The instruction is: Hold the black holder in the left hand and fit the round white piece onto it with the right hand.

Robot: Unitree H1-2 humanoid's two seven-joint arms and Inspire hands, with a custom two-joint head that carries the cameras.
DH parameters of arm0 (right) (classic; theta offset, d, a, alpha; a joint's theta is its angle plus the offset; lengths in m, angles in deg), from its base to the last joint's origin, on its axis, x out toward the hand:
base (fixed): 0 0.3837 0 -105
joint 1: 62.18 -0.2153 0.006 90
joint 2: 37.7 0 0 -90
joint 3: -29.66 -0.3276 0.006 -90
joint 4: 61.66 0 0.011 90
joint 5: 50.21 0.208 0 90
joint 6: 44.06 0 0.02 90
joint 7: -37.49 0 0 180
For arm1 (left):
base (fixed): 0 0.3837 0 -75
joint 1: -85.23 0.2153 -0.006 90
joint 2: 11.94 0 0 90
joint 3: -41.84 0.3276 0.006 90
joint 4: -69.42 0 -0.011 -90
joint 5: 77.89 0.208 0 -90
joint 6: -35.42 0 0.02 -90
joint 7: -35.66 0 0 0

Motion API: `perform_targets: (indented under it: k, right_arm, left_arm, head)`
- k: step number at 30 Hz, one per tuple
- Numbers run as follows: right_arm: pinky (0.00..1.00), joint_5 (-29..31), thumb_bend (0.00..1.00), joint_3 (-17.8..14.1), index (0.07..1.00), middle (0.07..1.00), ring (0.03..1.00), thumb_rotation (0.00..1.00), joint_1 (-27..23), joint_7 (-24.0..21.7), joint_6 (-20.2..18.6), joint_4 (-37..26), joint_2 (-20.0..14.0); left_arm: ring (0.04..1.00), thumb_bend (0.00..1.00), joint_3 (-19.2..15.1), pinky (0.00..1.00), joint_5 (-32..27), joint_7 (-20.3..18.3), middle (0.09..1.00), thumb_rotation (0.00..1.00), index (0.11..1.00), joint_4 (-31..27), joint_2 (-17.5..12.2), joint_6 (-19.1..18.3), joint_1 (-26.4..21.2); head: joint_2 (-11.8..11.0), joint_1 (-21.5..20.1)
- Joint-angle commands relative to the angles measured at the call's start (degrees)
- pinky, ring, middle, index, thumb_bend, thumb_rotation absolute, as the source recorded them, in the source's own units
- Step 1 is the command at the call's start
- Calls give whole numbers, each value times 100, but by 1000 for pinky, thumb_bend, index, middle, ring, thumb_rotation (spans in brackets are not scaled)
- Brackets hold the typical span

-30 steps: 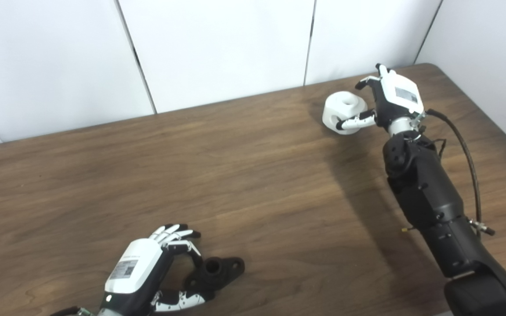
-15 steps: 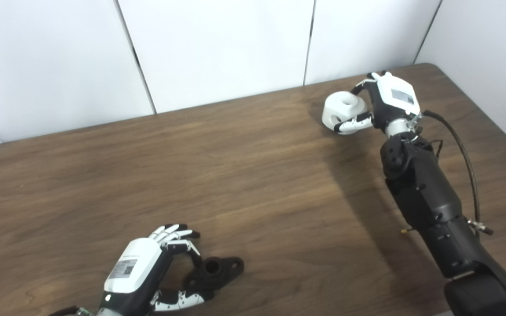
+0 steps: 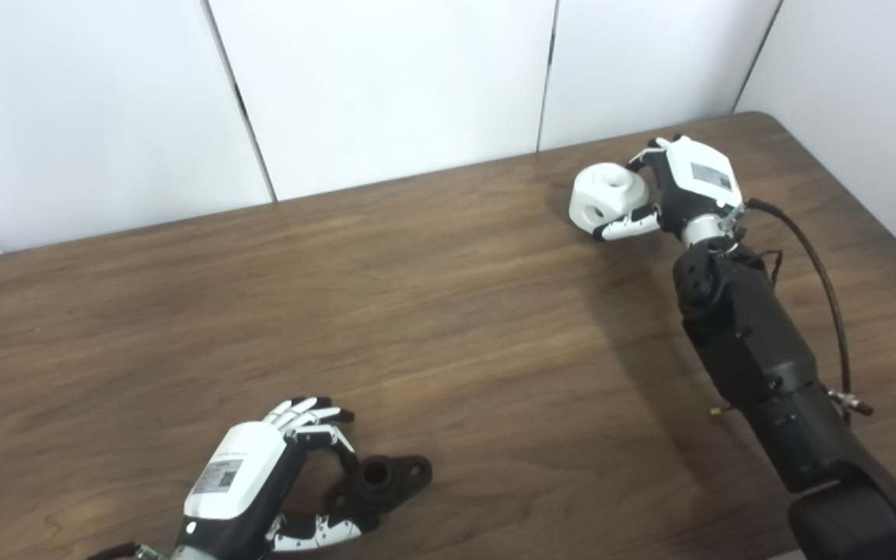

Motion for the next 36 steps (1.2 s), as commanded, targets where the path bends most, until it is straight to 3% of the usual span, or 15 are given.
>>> perform_targets:
  k: [1,18,28,36]
  right_arm:
    - [874,20,826,-19,655,892,981,312,-241,189,42,-120,-230]
    - [869,163,792,119,618,898,968,317,-297,350,54,-65,-305]
    - [855,270,785,93,616,861,963,371,-345,254,-11,-123,-264]
    - [858,256,774,182,589,816,939,338,-344,238,16,-125,-322]
  left_arm:
    - [897,517,41,900,25,-475,812,48,488,233,-166,-297,295]
    - [895,517,62,900,39,-481,813,48,488,262,-139,-317,294]
    - [896,518,77,898,89,-488,813,48,489,274,-110,-354,287]
    - [896,517,65,900,27,-429,813,47,488,313,-89,-303,315]
  head:
    - [0,-1]
    - [14,35]
    - [12,40]
    - [21,38]
